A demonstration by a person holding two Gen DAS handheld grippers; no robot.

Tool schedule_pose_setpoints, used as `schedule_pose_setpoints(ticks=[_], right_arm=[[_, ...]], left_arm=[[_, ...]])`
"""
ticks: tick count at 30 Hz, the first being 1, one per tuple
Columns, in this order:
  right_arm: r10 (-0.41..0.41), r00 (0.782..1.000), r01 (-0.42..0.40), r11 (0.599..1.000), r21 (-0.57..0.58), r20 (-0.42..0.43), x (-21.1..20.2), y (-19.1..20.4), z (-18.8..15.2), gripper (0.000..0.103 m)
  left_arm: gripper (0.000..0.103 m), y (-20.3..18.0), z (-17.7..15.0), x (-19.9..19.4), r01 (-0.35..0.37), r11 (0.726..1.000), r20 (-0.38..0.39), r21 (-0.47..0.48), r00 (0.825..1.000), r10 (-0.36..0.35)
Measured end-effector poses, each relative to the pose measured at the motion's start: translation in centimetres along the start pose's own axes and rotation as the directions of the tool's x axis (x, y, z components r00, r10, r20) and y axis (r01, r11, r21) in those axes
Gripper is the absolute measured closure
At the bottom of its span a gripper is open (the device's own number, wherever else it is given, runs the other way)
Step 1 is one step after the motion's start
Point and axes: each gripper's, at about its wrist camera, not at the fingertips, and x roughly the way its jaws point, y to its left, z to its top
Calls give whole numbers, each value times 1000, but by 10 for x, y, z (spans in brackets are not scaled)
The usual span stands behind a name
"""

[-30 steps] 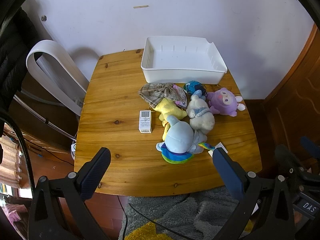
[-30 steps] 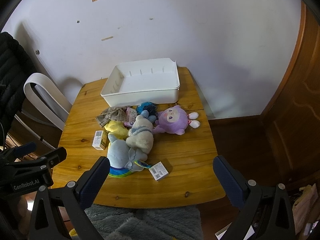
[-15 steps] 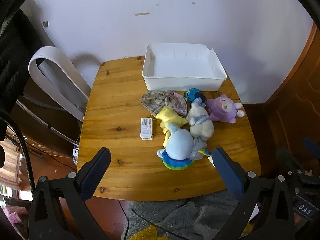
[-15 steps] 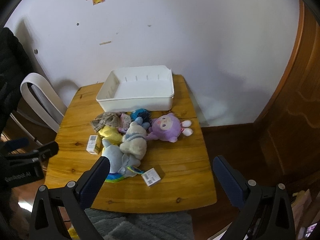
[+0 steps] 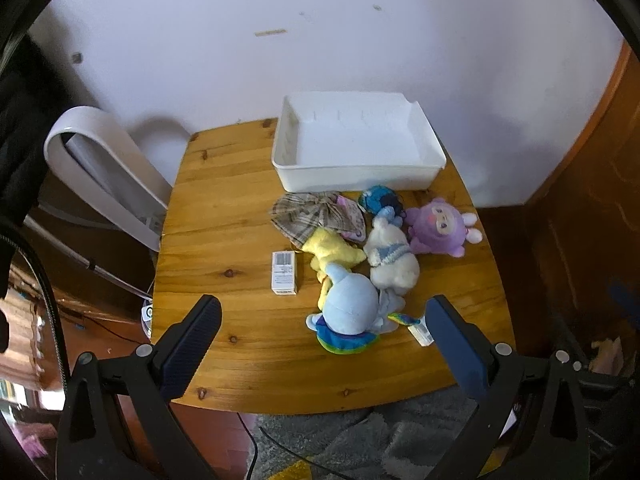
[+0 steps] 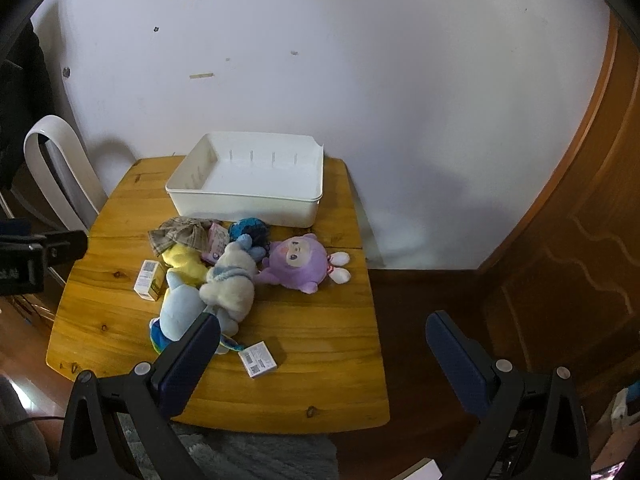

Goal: Organize objects
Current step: 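Move both tools toward the plush pile on the table, then grasp the grey elephant plush with left tool while right tool grasps small white barcode box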

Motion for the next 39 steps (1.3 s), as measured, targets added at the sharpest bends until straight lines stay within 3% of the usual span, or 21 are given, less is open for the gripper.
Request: schedule_pose_setpoints(ticks=[6, 11, 16, 23, 26, 27, 30, 36, 39], right_arm=[[45, 999, -45, 999, -8, -6, 13, -4, -6, 0], [91, 996, -91, 995, -42, -1, 32, -3, -18, 0], [158, 987, -159, 987, -26, -19, 65, -2, -34, 0], [236, 966, -229, 971, 74, -110, 132, 4, -65, 3], [275, 950, -265, 960, 85, -147, 155, 11, -76, 9], [278, 948, -268, 960, 84, -155, 159, 14, -79, 10], [291, 942, -284, 957, 66, -166, 169, 20, -85, 12], [294, 939, -300, 954, -5, -179, 180, 34, -92, 12], [295, 937, -304, 953, -18, -186, 189, 39, -93, 19]], left_arm=[[1, -8, 1, 20, 71, 995, -22, 66, 997, -69], [1, -8, 1, 45, 113, 989, -90, 93, 990, -104], [1, -10, -7, 84, 172, 982, -206, 81, 967, -153], [1, -15, -21, 133, 206, 974, -206, 95, 961, -183], [1, -14, -27, 160, 237, 970, -221, 60, 950, -218], [1, -13, -29, 167, 193, 979, -206, -68, 957, -203], [1, -14, -37, 189, 213, 971, -227, -109, 946, -233], [1, -15, -42, 219, 192, 967, -242, -170, 943, -230], [1, -17, -43, 230, 171, 966, -248, -194, 944, -217]])
